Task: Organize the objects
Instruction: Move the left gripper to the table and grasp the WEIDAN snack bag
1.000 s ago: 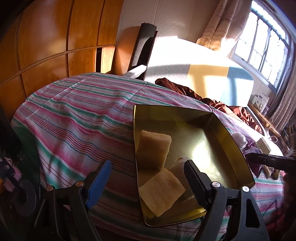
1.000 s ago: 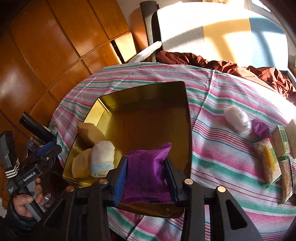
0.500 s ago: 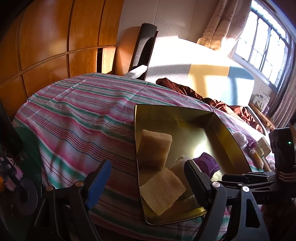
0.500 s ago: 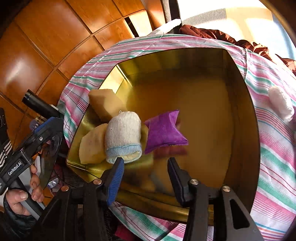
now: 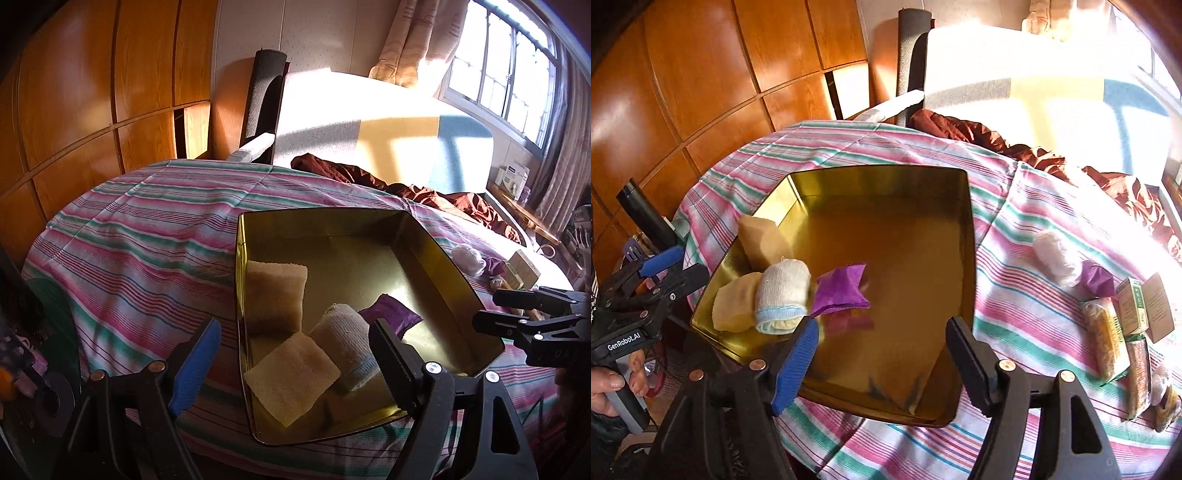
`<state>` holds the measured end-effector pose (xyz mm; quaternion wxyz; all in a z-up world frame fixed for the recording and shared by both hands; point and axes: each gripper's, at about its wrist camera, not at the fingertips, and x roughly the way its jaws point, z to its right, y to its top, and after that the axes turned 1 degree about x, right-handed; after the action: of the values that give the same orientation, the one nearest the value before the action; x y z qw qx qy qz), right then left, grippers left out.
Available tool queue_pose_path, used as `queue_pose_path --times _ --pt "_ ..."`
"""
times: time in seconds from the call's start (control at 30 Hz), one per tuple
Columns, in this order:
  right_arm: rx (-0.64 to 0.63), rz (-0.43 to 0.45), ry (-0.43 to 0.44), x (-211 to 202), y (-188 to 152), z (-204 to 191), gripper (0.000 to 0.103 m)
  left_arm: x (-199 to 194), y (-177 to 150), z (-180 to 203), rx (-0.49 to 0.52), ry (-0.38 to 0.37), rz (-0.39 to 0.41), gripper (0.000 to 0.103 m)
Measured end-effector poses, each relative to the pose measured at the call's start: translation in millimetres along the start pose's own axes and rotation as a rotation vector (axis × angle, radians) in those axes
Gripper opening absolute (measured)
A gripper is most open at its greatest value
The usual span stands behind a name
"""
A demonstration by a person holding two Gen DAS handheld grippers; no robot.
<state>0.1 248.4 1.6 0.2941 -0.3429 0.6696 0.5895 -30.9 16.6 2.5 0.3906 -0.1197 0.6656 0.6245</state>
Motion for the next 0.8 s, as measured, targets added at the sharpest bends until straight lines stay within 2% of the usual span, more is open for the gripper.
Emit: queue_pose_path --times 0.13,0.33,0.53,0.7,0.8 --pt "0.039 0.020 -0.046 -10 0 25 0.081 -1 0 13 0.038 -0.006 0.004 0.085" --pt "0.089 0.054 -0.150 -29 -3 69 0.085 1 3 30 0.080 -0.021 0.002 0.088" --pt "0.168 0.091 -0.311 -55 -8 135 0.085 3 8 49 0.121 -0.047 -0.002 0.089" --pt "0.360 0.183 -0.497 -78 -26 212 0.085 8 13 68 0.141 -0.097 -0.022 0.089" --pt "0.582 0.235 -0.534 -94 -49 259 0.085 12 16 83 0.161 -0.127 -0.034 0.089"
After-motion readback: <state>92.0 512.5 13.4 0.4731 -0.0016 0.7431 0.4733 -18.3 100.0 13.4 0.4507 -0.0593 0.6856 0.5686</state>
